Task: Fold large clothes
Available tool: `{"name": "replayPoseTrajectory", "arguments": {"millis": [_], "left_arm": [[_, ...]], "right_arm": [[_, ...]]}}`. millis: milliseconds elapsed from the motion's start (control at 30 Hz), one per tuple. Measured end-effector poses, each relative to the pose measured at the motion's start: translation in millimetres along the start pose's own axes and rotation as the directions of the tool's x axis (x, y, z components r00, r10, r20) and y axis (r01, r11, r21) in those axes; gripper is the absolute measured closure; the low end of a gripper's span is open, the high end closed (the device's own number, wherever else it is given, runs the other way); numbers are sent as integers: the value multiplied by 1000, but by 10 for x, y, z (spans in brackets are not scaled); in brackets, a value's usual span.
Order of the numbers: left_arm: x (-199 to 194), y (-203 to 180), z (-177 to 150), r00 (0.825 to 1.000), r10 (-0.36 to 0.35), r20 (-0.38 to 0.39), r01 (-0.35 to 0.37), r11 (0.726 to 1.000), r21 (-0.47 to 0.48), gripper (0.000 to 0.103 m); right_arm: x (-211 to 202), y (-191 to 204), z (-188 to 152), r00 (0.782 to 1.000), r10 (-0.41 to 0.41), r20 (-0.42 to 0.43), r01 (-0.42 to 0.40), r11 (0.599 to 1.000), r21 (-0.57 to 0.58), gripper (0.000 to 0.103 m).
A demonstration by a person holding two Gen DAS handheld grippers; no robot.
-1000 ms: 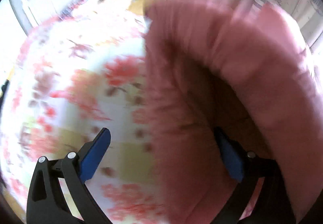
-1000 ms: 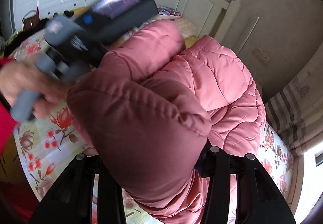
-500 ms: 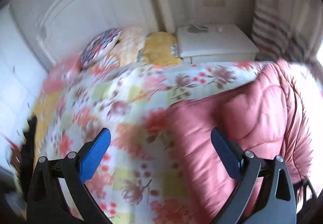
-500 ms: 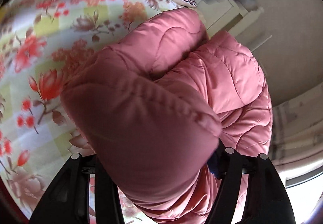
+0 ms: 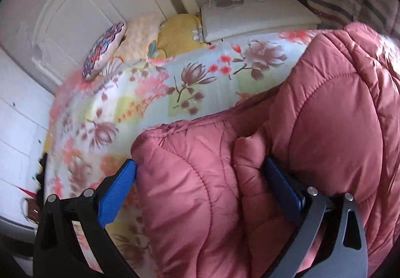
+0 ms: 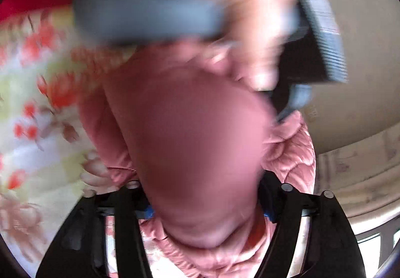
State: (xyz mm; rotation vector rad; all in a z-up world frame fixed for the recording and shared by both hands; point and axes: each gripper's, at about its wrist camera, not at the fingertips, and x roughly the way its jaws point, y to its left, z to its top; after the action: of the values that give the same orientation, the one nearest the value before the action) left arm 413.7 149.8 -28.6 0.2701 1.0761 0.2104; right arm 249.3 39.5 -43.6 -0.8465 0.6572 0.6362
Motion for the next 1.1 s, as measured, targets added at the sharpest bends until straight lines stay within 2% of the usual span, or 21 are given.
{"name": "replayPoseTrajectory", "arguments": {"millis": [67, 100, 133, 200, 267, 300, 333, 400, 533, 567, 633, 667, 733, 800, 867, 933, 1033, 1100], "left_arm": [[22, 81, -34, 1000, -29, -1, 29, 999, -35, 2], [34, 117, -59, 999, -39, 3, 39, 998, -51, 2], [41, 124, -87, 999, -41, 9, 42, 998, -55, 2], [59, 151, -129, 998, -53, 21, 54, 997, -63, 2], [72, 198, -155, 997, -77, 27, 79, 994, -82, 2], [76, 209, -156, 996, -82, 29, 84, 993, -86, 2], [70, 221, -166, 996, -85, 32, 88, 992, -94, 2], [59, 226, -188, 995, -88, 45, 92, 991, -95, 2], [86, 303, -244, 988, -139, 75, 147, 982, -118, 2], [97, 334, -253, 983, -162, 83, 173, 976, -134, 2], [113, 389, -282, 975, -198, 103, 212, 964, -159, 2], [106, 408, -290, 972, -205, 111, 222, 961, -167, 2], [85, 470, -313, 973, -193, 123, 214, 960, -180, 2], [5, 575, -330, 979, -163, 122, 184, 963, -197, 2], [-138, 686, -362, 981, -148, 129, 173, 961, -215, 2], [-332, 736, -404, 985, -101, 142, 131, 966, -222, 2], [-519, 662, -383, 986, -40, 163, 75, 974, -215, 2], [-481, 543, -319, 990, 2, 139, 26, 980, -197, 2]], "right_arm": [[-179, -163, -44, 995, 89, 50, -93, 993, 70, 26], [-313, -277, -73, 985, 144, 97, -155, 982, 110, 25], [-505, -467, -109, 966, 198, 167, -226, 960, 168, 25], [-766, -888, -172, 934, 230, 273, -307, 908, 286, 22], [-831, -1356, -248, 921, 229, 315, -351, 839, 416, 20], [-756, -1544, -271, 931, 229, 286, -344, 816, 465, 20], [-659, -1670, -271, 947, 207, 246, -306, 813, 496, 20], [-396, -1915, -348, 985, 132, 109, -171, 817, 551, 20], [61, -1905, -416, 990, 127, -54, -79, 847, 526, 20], [198, -1783, -369, 985, 151, -84, -90, 865, 494, 20], [369, -1454, -216, 973, 218, -81, -162, 885, 437, 20], [426, -1260, -122, 977, 200, -81, -152, 904, 399, 20], [504, -987, -30, 985, 126, -114, -81, 937, 340, 19], [627, -863, -1, 983, 139, -121, -88, 931, 353, 18], [705, -887, -10, 979, 173, -103, -121, 914, 387, 18], [712, -939, -46, 976, 192, -99, -138, 907, 399, 18], [736, -976, -66, 975, 200, -100, -145, 905, 401, 18], [749, -983, -67, 975, 196, -102, -140, 906, 398, 18]]}}
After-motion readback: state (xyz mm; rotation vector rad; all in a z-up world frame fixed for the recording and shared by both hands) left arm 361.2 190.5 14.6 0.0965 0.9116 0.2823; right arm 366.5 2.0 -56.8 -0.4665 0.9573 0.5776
